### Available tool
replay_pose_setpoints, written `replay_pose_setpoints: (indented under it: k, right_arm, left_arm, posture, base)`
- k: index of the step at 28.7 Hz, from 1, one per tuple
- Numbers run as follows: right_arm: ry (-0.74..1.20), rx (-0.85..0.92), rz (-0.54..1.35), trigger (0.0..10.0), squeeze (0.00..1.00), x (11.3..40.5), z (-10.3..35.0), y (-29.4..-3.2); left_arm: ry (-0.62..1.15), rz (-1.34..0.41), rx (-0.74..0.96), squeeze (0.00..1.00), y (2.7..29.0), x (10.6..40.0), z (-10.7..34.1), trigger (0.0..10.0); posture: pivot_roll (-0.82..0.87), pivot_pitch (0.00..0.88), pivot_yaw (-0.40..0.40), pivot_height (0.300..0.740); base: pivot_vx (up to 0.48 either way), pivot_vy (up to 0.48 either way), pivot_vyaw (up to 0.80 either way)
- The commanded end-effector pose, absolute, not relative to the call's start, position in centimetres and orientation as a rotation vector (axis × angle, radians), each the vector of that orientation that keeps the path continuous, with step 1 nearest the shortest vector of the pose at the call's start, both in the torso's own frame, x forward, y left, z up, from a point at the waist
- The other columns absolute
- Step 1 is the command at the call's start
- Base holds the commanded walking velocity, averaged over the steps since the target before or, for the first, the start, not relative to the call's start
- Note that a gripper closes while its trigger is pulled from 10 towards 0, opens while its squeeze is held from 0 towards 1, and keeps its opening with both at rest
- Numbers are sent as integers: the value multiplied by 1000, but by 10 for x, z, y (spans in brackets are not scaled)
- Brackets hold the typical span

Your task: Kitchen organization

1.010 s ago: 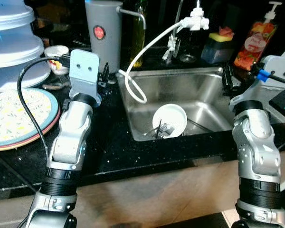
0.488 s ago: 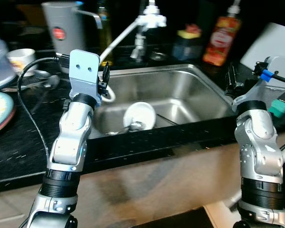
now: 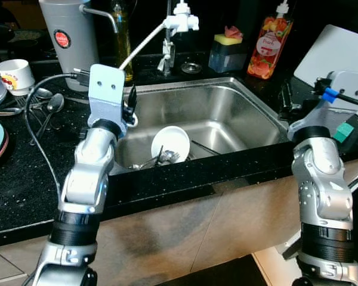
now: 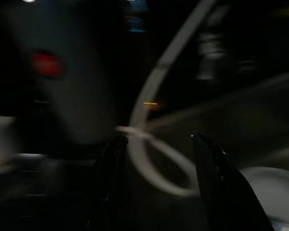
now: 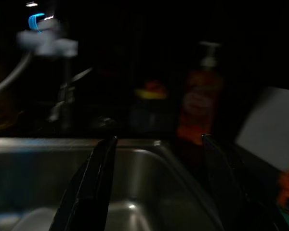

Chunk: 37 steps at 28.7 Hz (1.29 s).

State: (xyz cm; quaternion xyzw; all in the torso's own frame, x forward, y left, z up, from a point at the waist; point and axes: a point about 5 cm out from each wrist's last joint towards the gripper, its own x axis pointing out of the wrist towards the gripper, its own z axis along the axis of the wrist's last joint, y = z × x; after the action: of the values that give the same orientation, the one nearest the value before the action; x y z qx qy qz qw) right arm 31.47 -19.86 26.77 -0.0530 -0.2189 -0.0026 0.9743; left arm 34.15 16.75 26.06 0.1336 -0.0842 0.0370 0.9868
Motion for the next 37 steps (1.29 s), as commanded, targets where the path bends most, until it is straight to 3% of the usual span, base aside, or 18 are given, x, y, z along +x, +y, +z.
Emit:
replay_pose_setpoints:
  k: [1, 5, 6, 8, 9, 11, 13, 18, 20, 23, 29, 37]
  right_arm:
    - [-433, -128, 39, 10000, 0, 313, 266, -192]
    - [-446, -91, 65, 10000, 0, 315, 269, -184]
    - [-446, -91, 65, 10000, 0, 315, 269, -184]
    - [-486, -41, 86, 10000, 0, 317, 279, -177]
    - [-486, -41, 86, 10000, 0, 317, 279, -177]
    - [-521, -19, 114, 10000, 0, 320, 288, -169]
    - [-533, -13, 127, 10000, 0, 322, 291, -164]
    - [-533, -5, 139, 10000, 0, 324, 291, -160]
    - [-544, -5, 166, 10000, 0, 321, 294, -153]
    - [-552, -8, 169, 10000, 0, 318, 295, -153]
    - [-548, 0, 126, 10000, 0, 310, 291, -160]
    - [-530, -11, 127, 10000, 0, 308, 287, -161]
  left_arm:
    - [-190, 169, 307, 0, 181, 339, 275, 10000]
    - [-44, 306, 185, 0, 229, 332, 274, 10000]
    - [-44, 306, 185, 0, 229, 332, 274, 10000]
    - [26, 363, 196, 0, 264, 331, 274, 10000]
    - [26, 363, 196, 0, 264, 331, 274, 10000]
    - [131, 428, 83, 0, 294, 332, 260, 10000]
    - [189, 467, 15, 0, 305, 336, 245, 10000]
    - [224, 467, -6, 0, 307, 347, 234, 10000]
    - [235, 227, 3, 0, 283, 375, 236, 10000]
    - [232, 150, 32, 0, 278, 382, 241, 10000]
    - [205, 106, 65, 0, 286, 386, 259, 10000]
    - [279, 100, 65, 0, 299, 384, 238, 10000]
  posture:
    - [43, 27, -17, 740]
    - [70, 35, -20, 740]
    - [70, 35, -20, 740]
    - [104, 36, -18, 740]
    - [104, 36, -18, 740]
    - [107, 30, -11, 740]
    - [111, 30, -17, 740]
    - [116, 29, -22, 740]
    - [99, 39, -18, 740]
    - [88, 48, -3, 740]
    - [69, 67, 27, 740]
    - [71, 92, 18, 740]
  base:
    - [0, 0, 0]
    - [0, 0, 0]
    - [0, 0, 0]
    - [0, 0, 0]
    - [0, 0, 0]
    - [0, 0, 0]
    - [0, 0, 0]
    - [0, 0, 0]
    - [0, 0, 0]
    - [0, 0, 0]
    - [0, 0, 0]
    - [0, 0, 0]
